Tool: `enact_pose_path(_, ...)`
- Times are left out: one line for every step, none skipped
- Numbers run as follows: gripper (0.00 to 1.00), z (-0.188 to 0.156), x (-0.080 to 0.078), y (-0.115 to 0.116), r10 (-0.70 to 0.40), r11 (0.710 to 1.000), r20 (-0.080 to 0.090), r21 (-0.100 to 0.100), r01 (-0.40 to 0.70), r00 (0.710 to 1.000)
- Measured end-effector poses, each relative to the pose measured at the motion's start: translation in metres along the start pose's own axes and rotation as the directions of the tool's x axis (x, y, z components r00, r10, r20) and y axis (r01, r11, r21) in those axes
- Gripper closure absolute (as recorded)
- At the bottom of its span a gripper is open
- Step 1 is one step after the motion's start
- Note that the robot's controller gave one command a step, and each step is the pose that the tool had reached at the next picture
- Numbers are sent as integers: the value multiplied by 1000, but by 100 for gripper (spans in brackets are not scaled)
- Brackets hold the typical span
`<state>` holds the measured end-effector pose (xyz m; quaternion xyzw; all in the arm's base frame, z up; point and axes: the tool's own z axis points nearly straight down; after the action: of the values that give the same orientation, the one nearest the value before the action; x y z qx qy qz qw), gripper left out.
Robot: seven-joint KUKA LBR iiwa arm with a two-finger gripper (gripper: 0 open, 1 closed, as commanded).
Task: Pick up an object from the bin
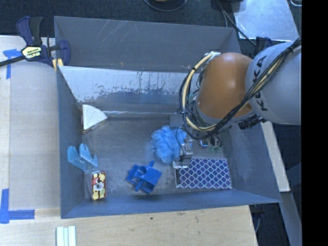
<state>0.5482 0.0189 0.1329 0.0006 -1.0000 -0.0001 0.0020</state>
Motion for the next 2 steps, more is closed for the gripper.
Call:
enact_pose_path(0, -5, -1, 0, 1, 1000, 8, 0, -1, 1000)
enact_pose_path(0, -106, -19, -10, -41, 999, 11, 1, 41, 999)
